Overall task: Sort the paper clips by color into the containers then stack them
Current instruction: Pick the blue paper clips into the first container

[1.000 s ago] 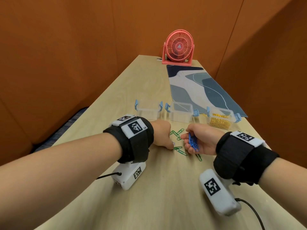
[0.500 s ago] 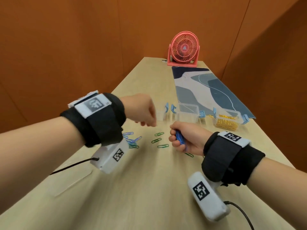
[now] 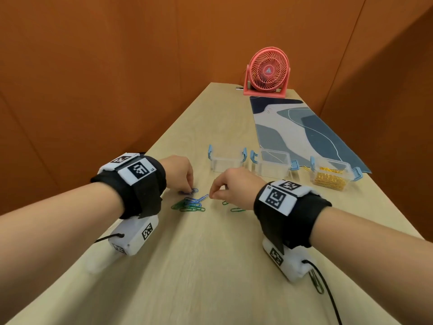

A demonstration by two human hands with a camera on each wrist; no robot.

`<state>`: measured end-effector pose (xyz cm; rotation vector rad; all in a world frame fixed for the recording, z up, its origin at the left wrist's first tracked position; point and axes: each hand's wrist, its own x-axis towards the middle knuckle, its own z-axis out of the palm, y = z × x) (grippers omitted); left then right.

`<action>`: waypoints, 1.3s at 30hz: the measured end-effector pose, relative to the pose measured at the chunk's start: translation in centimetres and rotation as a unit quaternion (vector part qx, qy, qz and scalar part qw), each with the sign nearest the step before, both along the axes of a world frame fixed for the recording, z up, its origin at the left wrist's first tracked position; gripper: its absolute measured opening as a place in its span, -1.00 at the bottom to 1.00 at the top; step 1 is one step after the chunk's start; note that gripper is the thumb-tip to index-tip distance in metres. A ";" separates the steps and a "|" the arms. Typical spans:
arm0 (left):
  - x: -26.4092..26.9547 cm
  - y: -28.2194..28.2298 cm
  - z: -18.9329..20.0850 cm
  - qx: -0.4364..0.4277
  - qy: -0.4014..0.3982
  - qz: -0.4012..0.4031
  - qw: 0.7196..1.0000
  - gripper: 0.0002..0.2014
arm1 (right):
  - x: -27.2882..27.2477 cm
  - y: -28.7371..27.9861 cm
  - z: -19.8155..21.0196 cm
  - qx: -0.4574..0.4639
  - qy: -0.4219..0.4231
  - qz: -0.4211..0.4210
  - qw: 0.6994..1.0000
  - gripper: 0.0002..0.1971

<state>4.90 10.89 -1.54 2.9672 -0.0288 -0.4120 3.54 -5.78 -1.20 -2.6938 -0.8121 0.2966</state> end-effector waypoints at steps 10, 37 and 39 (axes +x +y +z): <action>0.3 1.5 1.4 -0.144 0.048 0.045 0.987 -0.90 | 0.8 2.6 -0.8 -0.102 -0.057 0.042 0.992 -0.77; -0.6 0.3 3.0 -0.568 0.181 0.185 0.781 -0.82 | 2.0 -0.8 0.5 0.457 0.380 -0.224 0.772 -0.72; -0.8 -0.6 2.8 -0.596 0.195 0.215 0.749 -0.78 | 1.8 -0.9 0.5 0.455 0.375 -0.220 0.777 -0.71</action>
